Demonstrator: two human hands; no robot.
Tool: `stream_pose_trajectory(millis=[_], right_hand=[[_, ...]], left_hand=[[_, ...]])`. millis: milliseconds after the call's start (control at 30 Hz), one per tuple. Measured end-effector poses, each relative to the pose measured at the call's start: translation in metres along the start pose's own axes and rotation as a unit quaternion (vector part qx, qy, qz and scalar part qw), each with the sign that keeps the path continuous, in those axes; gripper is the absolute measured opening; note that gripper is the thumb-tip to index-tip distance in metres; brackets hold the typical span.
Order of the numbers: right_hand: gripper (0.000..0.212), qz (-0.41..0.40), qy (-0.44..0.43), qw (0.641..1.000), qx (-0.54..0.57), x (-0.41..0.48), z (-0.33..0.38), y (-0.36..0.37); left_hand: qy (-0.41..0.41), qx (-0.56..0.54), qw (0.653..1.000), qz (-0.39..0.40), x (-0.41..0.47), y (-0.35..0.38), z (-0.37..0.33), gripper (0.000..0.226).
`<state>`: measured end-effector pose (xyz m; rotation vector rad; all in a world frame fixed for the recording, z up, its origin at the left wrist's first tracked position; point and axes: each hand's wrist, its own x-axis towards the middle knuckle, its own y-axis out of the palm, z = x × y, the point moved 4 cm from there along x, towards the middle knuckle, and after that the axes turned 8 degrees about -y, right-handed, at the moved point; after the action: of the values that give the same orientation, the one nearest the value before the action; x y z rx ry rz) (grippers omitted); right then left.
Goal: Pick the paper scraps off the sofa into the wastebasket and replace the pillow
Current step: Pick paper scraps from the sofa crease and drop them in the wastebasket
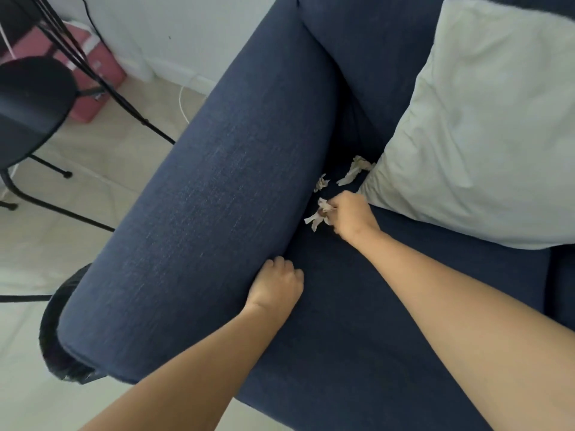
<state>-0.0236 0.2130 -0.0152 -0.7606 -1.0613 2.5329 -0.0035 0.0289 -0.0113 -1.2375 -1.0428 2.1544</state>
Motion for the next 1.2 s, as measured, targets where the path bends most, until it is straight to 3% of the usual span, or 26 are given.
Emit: stream_pose_trajectory(millis=[333, 433, 600, 833, 933, 1033, 1200], right_hand=[[0.025, -0.016, -0.004, 0.999, 0.047, -0.046, 0.093, -0.064], [0.026, -0.006, -0.047, 0.998, 0.042, -0.059, 0.148, -0.06], [0.028, 0.015, -0.103, 0.994, 0.034, -0.082, 0.244, -0.013], [0.03, 0.074, -0.174, 0.982, 0.007, -0.117, 0.354, 0.121], [0.032, 0.096, -0.187, 0.977, -0.03, -0.124, 0.384, 0.185], [0.029, 0.132, -0.179, 0.973, -0.069, -0.128, 0.396, 0.243], [0.028, 0.154, -0.123, 0.977, -0.079, -0.126, 0.383, 0.316]], left_hand=[[-0.047, -0.12, 0.988, -0.085, -0.08, -0.057, 0.092, 0.025], [-0.084, -0.142, 0.982, -0.093, -0.108, -0.048, 0.135, 0.04], [-0.174, -0.199, 0.957, -0.121, -0.159, -0.009, 0.207, 0.012], [-0.258, -0.264, 0.928, -0.046, -0.24, 0.123, 0.283, 0.045], [-0.301, -0.333, 0.893, -0.023, -0.263, 0.186, 0.306, 0.036], [-0.357, -0.456, 0.815, -0.014, -0.27, 0.244, 0.322, 0.009], [-0.389, -0.556, 0.735, 0.002, -0.261, 0.322, 0.327, 0.022]])
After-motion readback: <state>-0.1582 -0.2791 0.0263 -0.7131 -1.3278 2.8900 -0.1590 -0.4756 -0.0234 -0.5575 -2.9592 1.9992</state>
